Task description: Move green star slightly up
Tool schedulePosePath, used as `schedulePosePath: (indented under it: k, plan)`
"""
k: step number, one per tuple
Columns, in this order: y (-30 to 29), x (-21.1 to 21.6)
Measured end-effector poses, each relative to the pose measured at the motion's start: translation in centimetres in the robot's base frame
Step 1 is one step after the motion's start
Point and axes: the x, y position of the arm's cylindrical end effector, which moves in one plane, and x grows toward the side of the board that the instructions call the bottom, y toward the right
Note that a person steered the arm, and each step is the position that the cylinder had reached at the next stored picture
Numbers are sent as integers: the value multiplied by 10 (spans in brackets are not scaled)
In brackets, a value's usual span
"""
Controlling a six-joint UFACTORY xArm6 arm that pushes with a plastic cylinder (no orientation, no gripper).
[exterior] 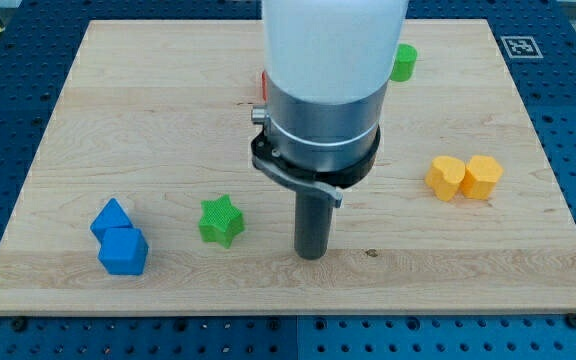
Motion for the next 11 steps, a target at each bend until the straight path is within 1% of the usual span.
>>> schedulePosePath:
  k: [1,4,5,7,8,9,10,11]
  plan:
    - [-6,6]
    - [-40,6]
    - [-70,6]
    - [-112,6]
    - [-111,6]
    - [-91,-4]
    - [-84,-6]
    - [-85,-10]
